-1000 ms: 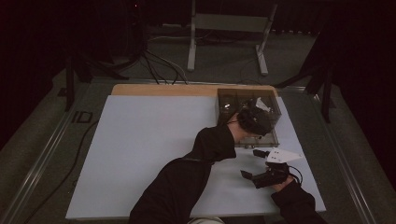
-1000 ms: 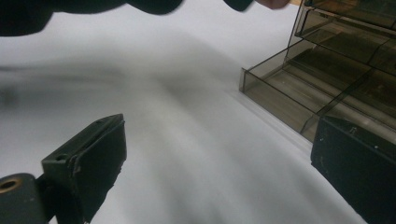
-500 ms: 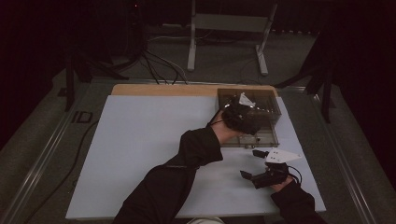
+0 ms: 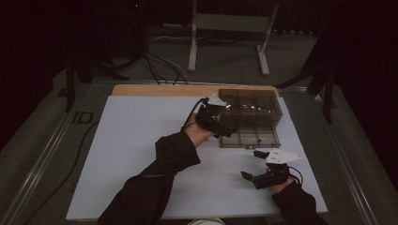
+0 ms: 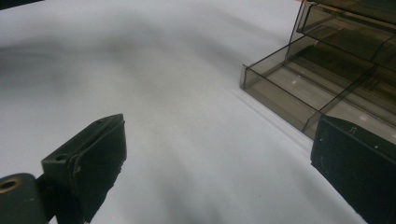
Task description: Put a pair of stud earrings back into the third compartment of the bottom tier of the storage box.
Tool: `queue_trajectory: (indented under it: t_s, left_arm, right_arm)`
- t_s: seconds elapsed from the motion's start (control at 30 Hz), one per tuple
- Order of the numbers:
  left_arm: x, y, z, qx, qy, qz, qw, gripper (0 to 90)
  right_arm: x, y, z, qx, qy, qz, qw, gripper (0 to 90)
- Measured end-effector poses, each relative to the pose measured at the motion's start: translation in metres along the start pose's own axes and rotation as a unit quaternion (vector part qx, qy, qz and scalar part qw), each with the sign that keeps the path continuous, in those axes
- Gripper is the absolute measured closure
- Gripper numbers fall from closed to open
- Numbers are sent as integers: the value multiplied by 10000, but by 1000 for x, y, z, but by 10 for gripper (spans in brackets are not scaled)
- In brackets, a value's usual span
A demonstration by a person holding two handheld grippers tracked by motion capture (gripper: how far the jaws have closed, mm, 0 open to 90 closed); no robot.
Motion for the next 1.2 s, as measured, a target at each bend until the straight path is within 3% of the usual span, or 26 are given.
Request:
queue_trajectory:
  t_s: [0.37, 0.63, 1.03, 1.2]
  left_arm:
    - [-29, 37, 35, 177, 160, -372, 9990, 18]
    - [-47, 61, 65, 31, 237, -524, 9983, 10]
    - [-62, 93, 100, 276, 452, -781, 9955, 10]
    - [-67, 101, 117, 214, 490, -819, 9952, 11]
  right_arm:
    - [-1, -1, 0, 2, 0, -34, 10000, 36]
    - [-1, -3, 0, -32, 32, -61, 10000, 36]
    - [-2, -3, -1, -38, 36, -52, 10000, 36]
    - [-2, -4, -1, -67, 47, -58, 9999, 36]
Point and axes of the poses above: each handheld gripper's, and its own axes: y roughly backward along the jaws, z roughly out of its underside, x roughly to its right, the point moved 2 cm from there along -y, roughly forward along the jaws, and after that the axes turned 9 degrees about y, right-handed, at the moved point
